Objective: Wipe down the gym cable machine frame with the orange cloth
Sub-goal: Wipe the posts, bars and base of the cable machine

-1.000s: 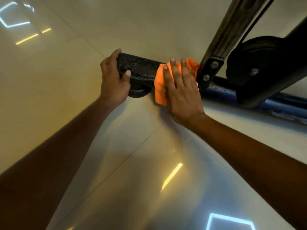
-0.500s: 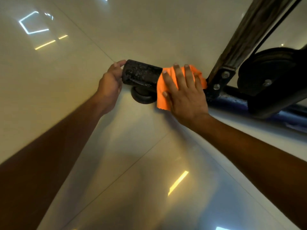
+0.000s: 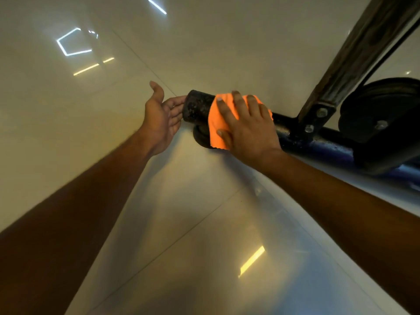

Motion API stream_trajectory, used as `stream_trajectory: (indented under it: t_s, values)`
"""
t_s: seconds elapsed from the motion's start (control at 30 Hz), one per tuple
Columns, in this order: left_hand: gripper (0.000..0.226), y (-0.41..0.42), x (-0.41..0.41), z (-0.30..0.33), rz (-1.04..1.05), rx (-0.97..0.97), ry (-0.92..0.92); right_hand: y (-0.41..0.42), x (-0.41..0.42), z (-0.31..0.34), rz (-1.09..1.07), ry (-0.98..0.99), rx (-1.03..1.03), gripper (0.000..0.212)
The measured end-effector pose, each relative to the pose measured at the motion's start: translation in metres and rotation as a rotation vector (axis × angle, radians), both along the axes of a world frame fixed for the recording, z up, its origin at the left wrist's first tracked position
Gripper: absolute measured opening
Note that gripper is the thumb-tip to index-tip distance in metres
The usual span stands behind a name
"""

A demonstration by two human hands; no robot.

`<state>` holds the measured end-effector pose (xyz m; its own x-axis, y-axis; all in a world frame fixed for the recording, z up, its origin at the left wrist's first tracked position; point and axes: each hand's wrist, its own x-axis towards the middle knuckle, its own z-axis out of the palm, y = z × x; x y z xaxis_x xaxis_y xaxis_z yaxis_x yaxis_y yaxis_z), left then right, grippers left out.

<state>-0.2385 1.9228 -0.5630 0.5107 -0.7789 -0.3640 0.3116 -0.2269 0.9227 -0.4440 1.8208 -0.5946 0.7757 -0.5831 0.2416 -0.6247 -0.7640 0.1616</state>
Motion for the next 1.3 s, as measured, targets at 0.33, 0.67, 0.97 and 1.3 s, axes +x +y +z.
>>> stream_trajectory:
  t_s: [0.33, 0.67, 0.97, 1.3]
  values:
    - [0.096, 0.003, 0.001, 0.000, 0.009, -0.024, 0.042, 0.014, 0.085, 0.005, -0.068, 0.069, 0.067, 0.077]
    - [0.089, 0.002, -0.008, -0.001, 0.024, -0.041, 0.013, 0.015, 0.065, 0.003, -0.084, 0.011, 0.072, 0.073]
    - [0.093, 0.003, -0.001, -0.004, 0.026, -0.034, 0.004, 0.005, 0.059, 0.007, 0.017, -0.042, 0.086, 0.073]
    - [0.091, 0.001, -0.005, -0.004, 0.030, -0.025, -0.018, 0.023, 0.082, 0.010, -0.108, 0.001, 0.139, 0.074]
